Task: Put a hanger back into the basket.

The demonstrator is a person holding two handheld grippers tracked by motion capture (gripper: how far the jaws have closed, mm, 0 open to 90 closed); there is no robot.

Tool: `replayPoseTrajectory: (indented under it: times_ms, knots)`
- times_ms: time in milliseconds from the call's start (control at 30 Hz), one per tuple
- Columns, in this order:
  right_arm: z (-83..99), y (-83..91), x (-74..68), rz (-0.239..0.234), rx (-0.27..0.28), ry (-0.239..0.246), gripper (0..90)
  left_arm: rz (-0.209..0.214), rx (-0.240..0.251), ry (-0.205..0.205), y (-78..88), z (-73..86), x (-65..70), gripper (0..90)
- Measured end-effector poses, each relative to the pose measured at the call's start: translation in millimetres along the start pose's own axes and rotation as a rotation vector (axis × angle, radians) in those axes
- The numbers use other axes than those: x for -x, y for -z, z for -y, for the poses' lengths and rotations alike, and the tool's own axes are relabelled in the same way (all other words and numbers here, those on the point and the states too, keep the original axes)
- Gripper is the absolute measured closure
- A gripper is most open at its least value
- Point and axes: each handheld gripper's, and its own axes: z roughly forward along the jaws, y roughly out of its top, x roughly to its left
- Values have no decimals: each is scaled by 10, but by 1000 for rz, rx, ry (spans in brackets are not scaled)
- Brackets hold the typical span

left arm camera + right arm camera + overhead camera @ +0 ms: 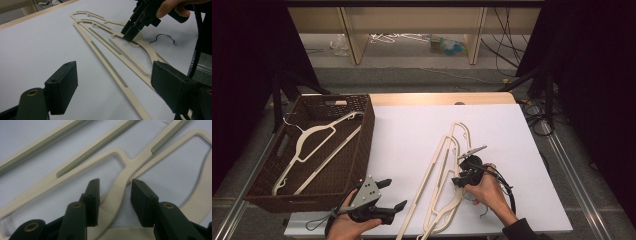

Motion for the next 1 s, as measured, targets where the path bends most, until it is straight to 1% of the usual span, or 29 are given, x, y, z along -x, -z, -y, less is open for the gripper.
replayPoseTrajectory:
  times_ms: [100,133,167,200,233,267,300,333,367,400,467,500,533,567,600,633,667,700,733,767,800,833,867,900,933,967,1000]
  knots:
    - [-15,-4,-7,-3,-13,8,604,1,-6,4,-7,8,7,216]
    - [-20,-7,-17,3,-12,8,618,1,-5,5,-7,8,7,216]
    - [-24,-6,-27,-3,-19,1,643,2,-4,8,-8,4,5,216]
    - [-32,-5,-31,-11,-25,5,687,1,-3,9,-8,4,4,216]
    - [-36,-9,-32,-17,-22,11,691,0,-4,9,-8,6,5,216]
    - [-48,-12,-53,-13,-38,6,693,-1,-5,8,-6,9,5,216]
    - [-59,-14,-59,-4,-41,11,696,-2,-5,-1,-4,7,0,216]
    - [-67,-13,-53,-7,-47,20,701,-2,-5,11,-5,7,2,216]
    - [-69,-12,-47,-2,-39,18,711,-1,-1,8,-5,6,-1,216]
    - [-70,-4,-31,-10,-41,21,716,-1,-1,10,-4,8,1,216]
    - [-70,25,-11,-4,-39,19,726,0,1,10,-2,12,0,216]
    - [-70,37,12,-10,-35,36,728,0,-1,3,-1,8,-8,216]
    - [-69,40,19,-7,-44,34,732,-1,-6,10,-6,7,-10,216]
    - [-66,43,36,-4,-52,30,735,6,-3,6,-14,9,-15,216]
    - [-66,46,54,0,-48,37,736,2,-12,6,-19,12,-8,216]
    - [-66,55,84,-8,-47,35,738,5,-16,7,-24,17,-4,216]
    - [-64,66,103,-3,-54,30,741,9,-19,2,-31,19,-8,216]
    - [-60,75,133,2,-54,37,745,6,-23,9,-34,22,-3,216]
    - [-56,82,157,6,-57,31,747,8,-20,5,-37,22,-3,216]
    - [-51,87,181,2,-56,34,749,8,-24,3,-37,22,-1,216]
    - [-47,93,205,-2,-61,16,750,8,-24,2,-36,22,-1,216]
    - [-44,97,222,-8,-57,18,750,9,-23,2,-37,19,-1,216]
    - [-40,103,235,-10,-59,19,749,8,-21,8,-39,19,2,216]
    - [-41,103,249,-20,-62,34,746,8,-22,1,-39,18,-2,216]
    - [-40,101,256,-20,-64,33,742,9,-24,4,-41,23,2,216]
    - [-37,95,261,-25,-64,20,727,12,-20,5,-46,26,2,216]
    - [-37,81,262,-27,-67,23,705,16,-21,6,-48,25,0,216]
